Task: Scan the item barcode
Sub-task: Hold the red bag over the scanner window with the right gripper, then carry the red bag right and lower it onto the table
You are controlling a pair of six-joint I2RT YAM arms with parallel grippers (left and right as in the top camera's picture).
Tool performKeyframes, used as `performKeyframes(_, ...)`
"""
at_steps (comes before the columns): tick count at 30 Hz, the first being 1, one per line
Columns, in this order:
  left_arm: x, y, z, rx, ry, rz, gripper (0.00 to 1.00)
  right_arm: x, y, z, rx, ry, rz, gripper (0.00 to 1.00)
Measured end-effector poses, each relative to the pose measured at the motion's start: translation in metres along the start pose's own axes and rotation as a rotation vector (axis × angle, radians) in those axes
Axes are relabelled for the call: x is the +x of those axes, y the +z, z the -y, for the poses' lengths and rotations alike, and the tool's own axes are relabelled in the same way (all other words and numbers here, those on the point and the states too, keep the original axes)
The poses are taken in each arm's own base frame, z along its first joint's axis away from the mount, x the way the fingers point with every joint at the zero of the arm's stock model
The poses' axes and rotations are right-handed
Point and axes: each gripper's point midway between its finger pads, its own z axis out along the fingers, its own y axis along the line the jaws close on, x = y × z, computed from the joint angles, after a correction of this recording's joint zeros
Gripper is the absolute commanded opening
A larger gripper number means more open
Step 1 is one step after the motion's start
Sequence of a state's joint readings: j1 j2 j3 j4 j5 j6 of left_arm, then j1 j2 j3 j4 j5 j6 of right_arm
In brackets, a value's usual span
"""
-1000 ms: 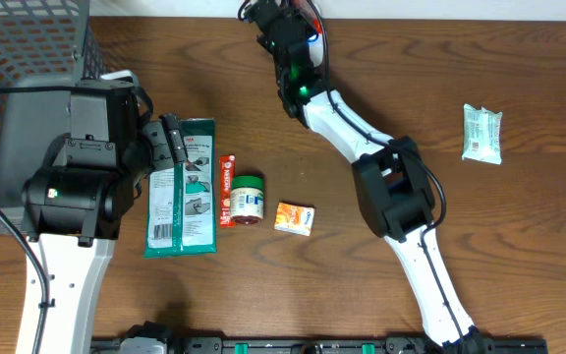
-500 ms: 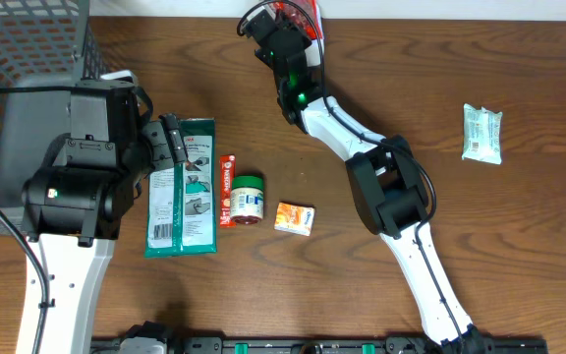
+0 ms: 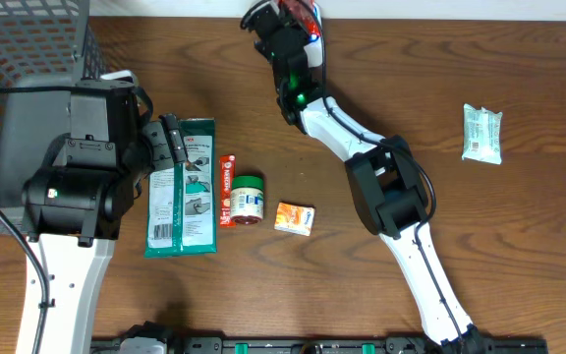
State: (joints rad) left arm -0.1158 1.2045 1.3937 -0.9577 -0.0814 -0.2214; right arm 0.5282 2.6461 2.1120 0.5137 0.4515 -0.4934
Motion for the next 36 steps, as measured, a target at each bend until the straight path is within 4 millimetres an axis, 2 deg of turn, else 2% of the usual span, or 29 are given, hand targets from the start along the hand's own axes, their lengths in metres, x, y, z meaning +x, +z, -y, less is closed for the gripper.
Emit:
performKeyframes(4, 0.0, 0.0, 0.0, 0.0, 0.0, -0.001, 0.86, -0.007, -0.007, 0.007, 0.0, -0.026, -0.071, 0.01)
performKeyframes(6, 0.0, 0.0, 0.0, 0.0, 0.0, 0.0, 0.86, -0.021, -0.015, 0.013, -0.02, -0.04, -0.106, 0.01)
performKeyframes(9, 0.0, 0.0, 0.0, 0.0, 0.0, 0.0, 0.86, -0.05, -0.039, 0.032, -0.073, -0.051, -0.189, 0.01)
performKeyframes(12, 0.0, 0.0, 0.0, 0.0, 0.0, 0.0, 0.86, -0.101, -0.078, 0.07, -0.121, -0.002, -0.231, 0.01)
performKeyframes(15, 0.0, 0.0, 0.0, 0.0, 0.0, -0.001, 0.86, -0.136, -0.132, 0.111, -0.204, 0.059, -0.296, 0.01)
performKeyframes(17, 0.0, 0.0, 0.0, 0.0, 0.0, -0.001, 0.86, -0.152, -0.166, 0.139, -0.242, 0.11, -0.327, 0.01)
performKeyframes(19, 0.0, 0.0, 0.0, 0.0, 0.0, -0.001, 0.87, -0.154, -0.202, 0.167, -0.293, 0.156, -0.389, 0.01)
performKeyframes(22, 0.0, 0.0, 0.0, 0.0, 0.0, -0.001, 0.86, -0.134, -0.238, 0.192, -0.373, 0.208, -0.505, 0.01)
performKeyframes(26, 0.0, 0.0, 0.0, -0.001, 0.0, -0.001, 0.86, -0.075, -0.265, 0.204, -0.482, 0.295, -0.746, 0.01)
performKeyframes(30, 0.0, 0.0, 0.0, 0.0, 0.0, 0.0, 0.86, -0.009, -0.271, 0.205, -0.519, 0.371, -0.944, 0.01)
performKeyframes(36, 0.0, 0.0, 0.0, 0.0, 0.0, -0.001, 0.86, 0.083, -0.272, 0.206, -0.491, 0.453, -1.108, 0.01)
